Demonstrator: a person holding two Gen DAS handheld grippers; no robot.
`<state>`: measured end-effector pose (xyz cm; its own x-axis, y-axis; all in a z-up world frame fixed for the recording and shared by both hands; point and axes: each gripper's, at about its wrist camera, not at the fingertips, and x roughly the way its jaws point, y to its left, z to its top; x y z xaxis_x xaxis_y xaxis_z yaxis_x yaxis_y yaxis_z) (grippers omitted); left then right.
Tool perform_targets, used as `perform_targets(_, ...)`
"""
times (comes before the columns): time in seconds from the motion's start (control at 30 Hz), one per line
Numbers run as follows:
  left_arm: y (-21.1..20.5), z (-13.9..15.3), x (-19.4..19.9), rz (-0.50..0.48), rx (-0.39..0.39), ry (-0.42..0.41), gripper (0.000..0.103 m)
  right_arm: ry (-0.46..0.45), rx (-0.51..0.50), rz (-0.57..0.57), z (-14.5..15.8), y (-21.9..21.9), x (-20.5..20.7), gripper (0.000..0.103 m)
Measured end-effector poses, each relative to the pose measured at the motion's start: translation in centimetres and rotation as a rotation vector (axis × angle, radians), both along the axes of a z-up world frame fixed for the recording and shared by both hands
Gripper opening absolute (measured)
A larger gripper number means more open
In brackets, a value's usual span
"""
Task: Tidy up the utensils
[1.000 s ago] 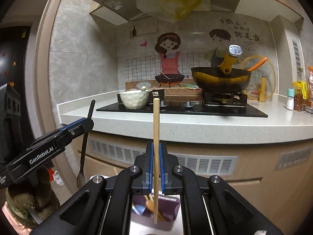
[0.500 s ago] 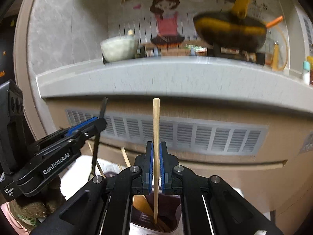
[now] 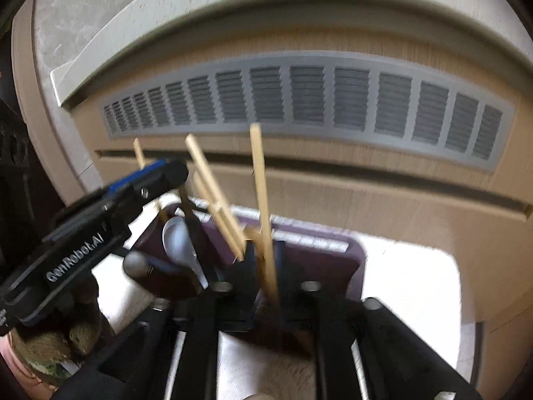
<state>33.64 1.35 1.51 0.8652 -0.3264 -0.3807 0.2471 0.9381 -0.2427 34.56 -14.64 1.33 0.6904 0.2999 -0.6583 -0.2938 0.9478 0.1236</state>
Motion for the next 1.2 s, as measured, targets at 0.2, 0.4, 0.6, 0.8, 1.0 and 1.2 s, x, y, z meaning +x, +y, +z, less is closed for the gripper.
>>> perform_targets(0.2, 1.4, 2.7, -5.2, 0.076, 0.021, 0.012, 0.066, -0.046, 0.025, -0.048, 1.8, -1.0, -4.3, 0.056)
perform_targets(0.4, 1.4, 2.6, -12.8, 0.089, 0.069, 0.024, 0.094, -0.101, 0.039, -0.131, 3.5, -2.5, -11.0, 0.08)
perform_targets(0.6, 1.0, 0.7, -18.6, 0.106, 0.136, 0.043, 0.103, -0.166, 0.039, -0.229, 3.8, -2.9, -17.3, 0.096)
perform_targets(0.8, -0.7, -1.1, -22.4, 0.107, 0.207, 0.044, 0.103, -0.208, -0.028, -0.296, 2.5, -3.0, -22.1, 0.102)
perform_targets(1.0, -1.3, -1.2, -24.5, 0.111, 0.229, 0.025, 0.103, -0.216, -0.079, -0.345, 1.2, -3.5, -24.7, 0.102)
perform_targets(1.2, -0.7, -0.7, -25.0, 0.125, 0.202, 0.027, 0.103, -0.23, -0.094, -0.353, 1.1, -3.7, -25.7, 0.102)
